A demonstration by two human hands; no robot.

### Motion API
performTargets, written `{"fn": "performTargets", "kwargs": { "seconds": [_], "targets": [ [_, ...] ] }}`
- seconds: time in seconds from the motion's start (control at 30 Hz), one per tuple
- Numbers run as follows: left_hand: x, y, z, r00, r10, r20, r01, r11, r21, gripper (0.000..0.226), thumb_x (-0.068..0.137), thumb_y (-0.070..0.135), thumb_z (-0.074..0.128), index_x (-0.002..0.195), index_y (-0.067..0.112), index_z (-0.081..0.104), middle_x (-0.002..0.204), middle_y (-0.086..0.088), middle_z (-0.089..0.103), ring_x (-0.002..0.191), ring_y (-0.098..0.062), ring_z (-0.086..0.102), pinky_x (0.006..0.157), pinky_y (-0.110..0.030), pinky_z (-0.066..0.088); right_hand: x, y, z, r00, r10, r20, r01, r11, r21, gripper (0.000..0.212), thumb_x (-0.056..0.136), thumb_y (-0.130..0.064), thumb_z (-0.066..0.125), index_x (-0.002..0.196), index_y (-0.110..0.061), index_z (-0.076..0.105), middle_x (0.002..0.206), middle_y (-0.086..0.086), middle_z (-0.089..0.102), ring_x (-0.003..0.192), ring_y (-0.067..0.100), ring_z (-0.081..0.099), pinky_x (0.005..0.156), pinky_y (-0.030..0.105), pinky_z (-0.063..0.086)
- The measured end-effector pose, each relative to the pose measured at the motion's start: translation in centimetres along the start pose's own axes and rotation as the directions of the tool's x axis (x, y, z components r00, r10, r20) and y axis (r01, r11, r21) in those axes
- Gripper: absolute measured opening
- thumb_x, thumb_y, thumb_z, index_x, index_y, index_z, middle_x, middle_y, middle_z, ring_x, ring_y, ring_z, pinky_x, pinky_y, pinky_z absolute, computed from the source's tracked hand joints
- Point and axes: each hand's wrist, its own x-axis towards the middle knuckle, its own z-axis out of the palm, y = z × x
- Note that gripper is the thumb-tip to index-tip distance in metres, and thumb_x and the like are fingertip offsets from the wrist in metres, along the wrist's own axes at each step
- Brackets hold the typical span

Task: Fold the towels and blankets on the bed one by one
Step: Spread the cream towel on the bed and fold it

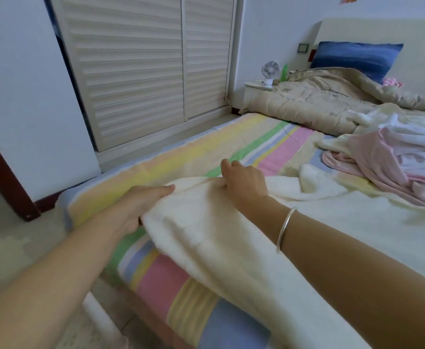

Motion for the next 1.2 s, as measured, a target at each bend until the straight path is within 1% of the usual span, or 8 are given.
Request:
{"fn": "performTargets", "kwargs": {
  "seconds": [0.23, 0.33, 0.53, 0.63, 0.73, 0.83, 0.93, 1.2],
  "targets": [
    [0.8, 0.3, -5.3, 0.938, -0.151, 0.311, 0.129, 0.988, 0.09, 0.053, 0.062, 0.045, 0.084, 0.101, 0.015, 0.066, 0.061, 0.006, 0.052, 0.049, -0.007, 0.041, 0.051, -0.019, 0.033, 3.9, -0.2, 1.4, 0.966, 0.253, -0.056, -0.234, 0.945, 0.23, 0.027, 0.088, 0.006, 0.042, 0.11, -0.008, 0.047, 0.108, 0.013, 0.05, 0.086, 0.035, 0.054, 0.066, 0.035, 0.034],
    [1.1, -1.5, -5.3, 0.871, -0.189, 0.453, 0.163, 0.982, 0.096, 0.046, 0.076, 0.033, 0.074, 0.116, 0.014, 0.064, 0.108, -0.002, 0.073, 0.097, -0.016, 0.068, 0.09, -0.03, 0.05, 4.1, -0.1, 3.1, 0.963, 0.263, 0.055, -0.268, 0.937, 0.225, 0.029, 0.089, 0.001, 0.047, 0.116, -0.01, 0.047, 0.116, 0.013, 0.048, 0.099, 0.038, 0.058, 0.072, 0.036, 0.04],
    [2.5, -5.5, -1.8, 1.0, -0.005, 0.011, 0.002, 0.963, 0.269, 0.021, 0.099, 0.027, 0.053, 0.102, 0.007, 0.061, 0.079, -0.009, 0.065, 0.066, -0.021, 0.064, 0.051, -0.026, 0.05, 1.7, -1.6, 5.8, 0.882, 0.043, 0.469, -0.215, 0.923, 0.32, 0.081, 0.092, -0.027, 0.058, 0.154, -0.02, 0.007, 0.16, 0.015, -0.003, 0.144, 0.033, 0.023, 0.114, 0.043, 0.026],
    [3.6, -7.0, -1.5, 0.948, 0.318, -0.035, -0.212, 0.706, 0.676, 0.032, 0.097, 0.032, 0.053, 0.07, 0.016, 0.049, 0.084, -0.017, 0.062, 0.085, -0.034, 0.06, 0.055, -0.032, 0.032, -1.6, -2.0, 4.4, 0.952, 0.006, 0.307, -0.13, 0.914, 0.384, 0.076, 0.091, -0.026, 0.06, 0.152, -0.021, 0.016, 0.16, 0.011, 0.005, 0.136, 0.031, 0.036, 0.105, 0.039, 0.036],
    [4.5, -7.2, -2.5, 0.922, 0.388, 0.002, -0.228, 0.539, 0.811, 0.024, 0.096, 0.04, 0.052, 0.089, 0.018, 0.058, 0.105, -0.013, 0.065, 0.095, -0.032, 0.059, 0.071, -0.034, 0.043, -7.0, -2.7, 2.4, 0.999, -0.043, 0.008, 0.035, 0.893, 0.449, 0.039, 0.089, -0.035, 0.063, 0.125, -0.026, 0.052, 0.121, -0.002, 0.053, 0.104, 0.016, 0.055, 0.078, 0.03, 0.046],
    [4.4, -6.6, -3.7, 0.915, 0.402, 0.016, -0.191, 0.399, 0.897, 0.04, 0.097, 0.046, 0.048, 0.128, 0.023, 0.058, 0.128, -0.005, 0.061, 0.113, -0.03, 0.056, 0.087, -0.037, 0.048, -12.6, -4.5, -0.2, 0.98, -0.126, 0.154, 0.049, 0.904, 0.425, 0.027, 0.087, -0.059, 0.053, 0.095, -0.032, 0.055, 0.078, -0.014, 0.056, 0.073, 0.004, 0.053, 0.063, 0.025, 0.041],
    [3.8, -6.1, -4.3, 0.884, 0.467, 0.017, -0.172, 0.291, 0.941, 0.039, 0.098, 0.049, 0.045, 0.128, 0.028, 0.057, 0.126, -0.004, 0.062, 0.113, -0.029, 0.057, 0.082, -0.034, 0.045, -15.0, -6.0, 0.0, 0.945, -0.214, 0.248, 0.144, 0.952, 0.27, 0.055, 0.074, -0.078, 0.035, 0.097, -0.03, 0.049, 0.083, -0.011, 0.057, 0.071, 0.014, 0.058, 0.058, 0.031, 0.033],
    [3.4, -7.8, -4.9, 0.846, 0.533, -0.035, -0.065, 0.168, 0.984, 0.044, 0.097, 0.054, 0.041, 0.113, 0.016, 0.056, 0.101, -0.008, 0.066, 0.092, -0.028, 0.061, 0.063, -0.032, 0.04, -16.8, -9.8, 1.9, 0.976, -0.213, -0.053, 0.218, 0.911, 0.35, 0.022, 0.086, -0.034, 0.043, 0.072, -0.02, 0.053, 0.061, -0.004, 0.053, 0.044, 0.02, 0.048, 0.04, 0.033, 0.039]
  ]
}}
